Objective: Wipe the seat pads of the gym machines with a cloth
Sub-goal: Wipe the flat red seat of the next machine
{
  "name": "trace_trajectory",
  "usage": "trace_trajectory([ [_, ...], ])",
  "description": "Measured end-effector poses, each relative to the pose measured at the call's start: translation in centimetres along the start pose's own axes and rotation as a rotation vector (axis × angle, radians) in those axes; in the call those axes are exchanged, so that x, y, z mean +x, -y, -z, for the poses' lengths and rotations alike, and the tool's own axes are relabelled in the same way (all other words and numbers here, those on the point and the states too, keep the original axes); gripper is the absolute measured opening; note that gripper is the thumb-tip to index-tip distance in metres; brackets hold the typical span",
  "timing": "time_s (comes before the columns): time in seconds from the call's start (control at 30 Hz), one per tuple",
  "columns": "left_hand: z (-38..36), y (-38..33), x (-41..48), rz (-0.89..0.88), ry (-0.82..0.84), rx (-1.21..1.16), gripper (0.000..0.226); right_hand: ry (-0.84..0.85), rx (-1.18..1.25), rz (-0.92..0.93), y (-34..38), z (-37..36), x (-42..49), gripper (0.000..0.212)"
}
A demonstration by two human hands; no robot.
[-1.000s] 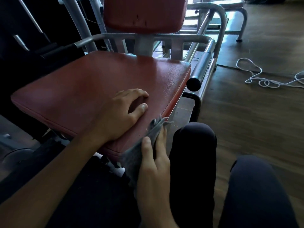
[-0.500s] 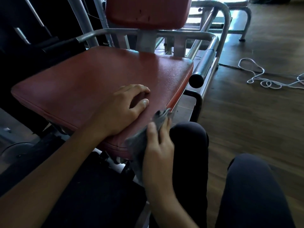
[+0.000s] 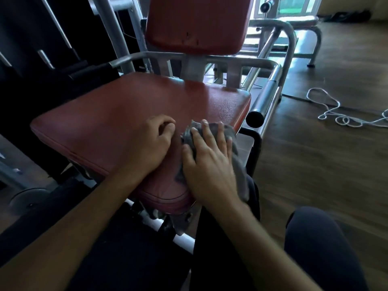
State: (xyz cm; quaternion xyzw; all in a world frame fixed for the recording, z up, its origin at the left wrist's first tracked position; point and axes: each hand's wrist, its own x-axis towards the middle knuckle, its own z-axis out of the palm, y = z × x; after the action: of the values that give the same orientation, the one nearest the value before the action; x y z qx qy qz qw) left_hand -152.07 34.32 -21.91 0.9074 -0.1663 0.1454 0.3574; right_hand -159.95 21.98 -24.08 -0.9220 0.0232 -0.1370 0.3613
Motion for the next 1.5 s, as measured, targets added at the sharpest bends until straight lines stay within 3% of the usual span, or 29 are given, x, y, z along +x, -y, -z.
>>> trace_trajectory([
  [0.17, 1.1, 0.9, 0.9, 0.146, -0.142, -0.017, 0.022, 0.23, -0.354, 0.186, 0.6, 0.6, 5.8, 0.055],
  [0.33, 3.7, 5.6, 3.2, 0.426, -0.032, 0.424, 0.046, 0.423, -0.431, 0.268, 2.1, -2.0, 11.6, 0.057],
  [0.63, 3.7, 8.8, 2.9, 0.366, -0.085, 0.455, 0.073, 0.539, -0.446, 0.482, 4.5, -7.6, 21.2, 0.057],
  [0.97, 3.2, 4.7, 2.4, 0.517, -0.017, 0.601, 0.054, 0.541, -0.351, 0.53, 4.4, -7.6, 21.8, 0.056],
  [1.2, 4.1, 3.7, 3.4, 0.62, 0.015, 0.542, 0.047, 0.761, -0.517, 0.657, 4.1, -3.8, 22.0, 0.057],
  [1.5, 4.0, 3.9, 3.4, 0.651, 0.016, 0.537, 0.047, 0.774, -0.628, 0.615, 2.7, -3.5, 23.3, 0.067],
])
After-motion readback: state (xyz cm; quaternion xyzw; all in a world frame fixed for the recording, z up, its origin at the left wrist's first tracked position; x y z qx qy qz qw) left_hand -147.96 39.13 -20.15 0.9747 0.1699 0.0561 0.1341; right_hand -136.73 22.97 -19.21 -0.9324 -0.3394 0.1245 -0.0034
